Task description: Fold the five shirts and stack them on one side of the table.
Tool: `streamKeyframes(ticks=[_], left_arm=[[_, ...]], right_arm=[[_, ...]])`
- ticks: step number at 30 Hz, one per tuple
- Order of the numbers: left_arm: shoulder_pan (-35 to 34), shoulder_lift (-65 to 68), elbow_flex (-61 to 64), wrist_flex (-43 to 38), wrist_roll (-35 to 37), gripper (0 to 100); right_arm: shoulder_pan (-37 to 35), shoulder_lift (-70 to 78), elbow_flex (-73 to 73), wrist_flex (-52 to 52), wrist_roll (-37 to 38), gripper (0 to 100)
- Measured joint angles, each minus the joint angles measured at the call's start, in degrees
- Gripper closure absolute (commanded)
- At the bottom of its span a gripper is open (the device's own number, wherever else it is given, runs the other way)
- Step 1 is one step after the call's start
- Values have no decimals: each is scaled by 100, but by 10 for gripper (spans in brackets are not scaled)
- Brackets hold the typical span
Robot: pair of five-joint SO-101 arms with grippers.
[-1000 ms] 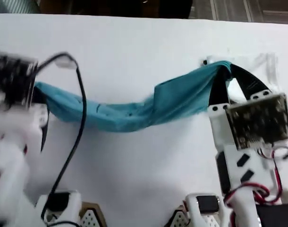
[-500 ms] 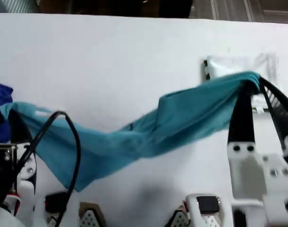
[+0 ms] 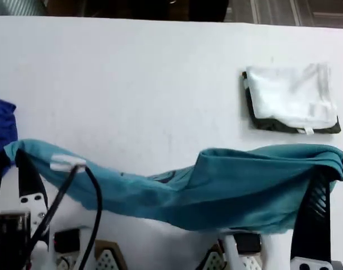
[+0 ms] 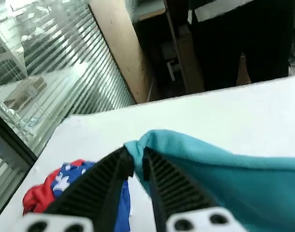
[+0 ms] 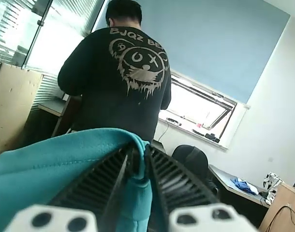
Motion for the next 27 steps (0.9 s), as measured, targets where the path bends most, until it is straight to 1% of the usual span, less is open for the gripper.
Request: streamKeyframes(ticks=[13, 19, 25, 27], left_arm=[[0, -18, 35, -9, 0, 972], [0, -35, 35, -9, 0, 972], [0, -35, 35, -9, 0, 972], [0, -35, 35, -9, 0, 972]], right_arm=[[0, 0, 105, -9, 0, 980], [0, -237, 88, -9, 0, 980], [9, -229, 440, -18, -9, 979], [0, -229, 615, -141, -123, 979]])
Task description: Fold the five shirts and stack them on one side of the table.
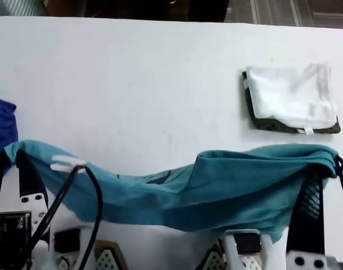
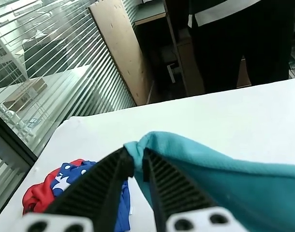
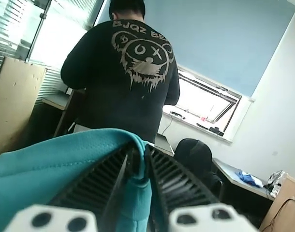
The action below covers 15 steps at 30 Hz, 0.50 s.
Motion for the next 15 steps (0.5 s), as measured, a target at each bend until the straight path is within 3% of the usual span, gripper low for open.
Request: streamKeyframes(ticks=[5, 15], left_arm=[[0, 0, 176, -114, 0, 972], [9, 1266, 967, -1327, 79, 972]], right_arm=[[0, 97, 668, -563, -185, 979], [0, 264, 2673, -2031, -202, 979]])
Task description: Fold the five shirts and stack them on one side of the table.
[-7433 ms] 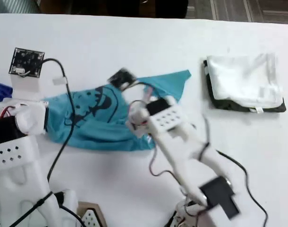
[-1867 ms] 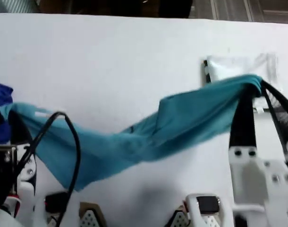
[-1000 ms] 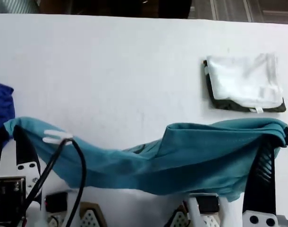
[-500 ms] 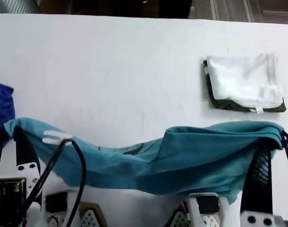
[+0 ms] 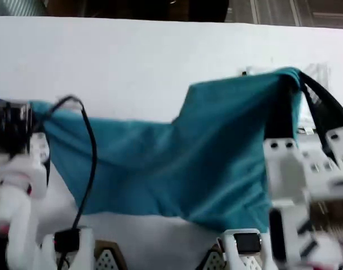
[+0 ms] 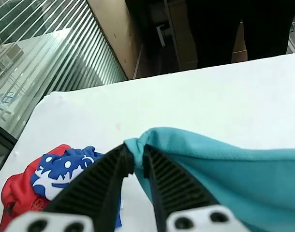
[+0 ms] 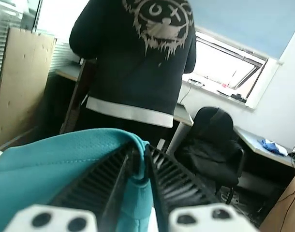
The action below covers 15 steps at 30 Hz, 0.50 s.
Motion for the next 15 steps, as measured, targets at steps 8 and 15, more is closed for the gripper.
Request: streamKeyframes(ticks=[8, 15], left_arm=[[0, 1257, 9, -677, 26, 972], [18, 2031, 9, -1248, 26, 972]], right_arm=[[0, 97, 1380, -897, 9, 979], [0, 193, 1908, -1582, 9, 979]])
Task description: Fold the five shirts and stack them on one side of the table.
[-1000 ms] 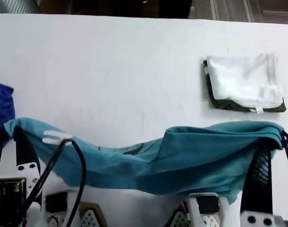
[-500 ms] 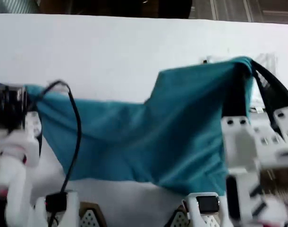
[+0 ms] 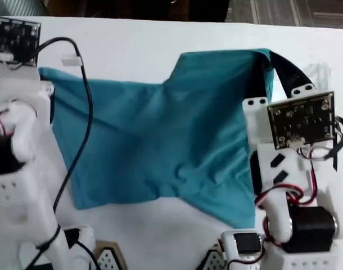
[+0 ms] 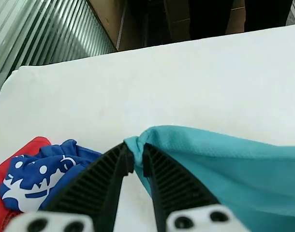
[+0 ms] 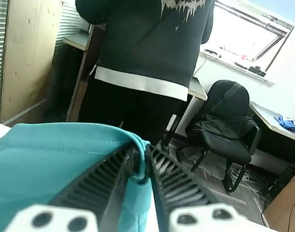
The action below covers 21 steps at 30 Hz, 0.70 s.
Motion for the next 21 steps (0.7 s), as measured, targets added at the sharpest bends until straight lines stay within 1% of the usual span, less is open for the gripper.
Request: streamKeyframes(ticks=[7, 9, 15, 21], left_arm=[[387, 1029, -26, -765, 0, 972], [413, 1415, -264, -853, 0, 972], [457, 2637, -1600, -844, 0, 972], [466, 3824, -3024, -413, 0, 972]], right_arm=[[0, 1108, 26, -853, 0, 979], [0, 1459, 26, -1090, 0, 979], [9, 2295, 26, -1670, -9, 979], [44, 2875, 26, -2259, -9, 979]])
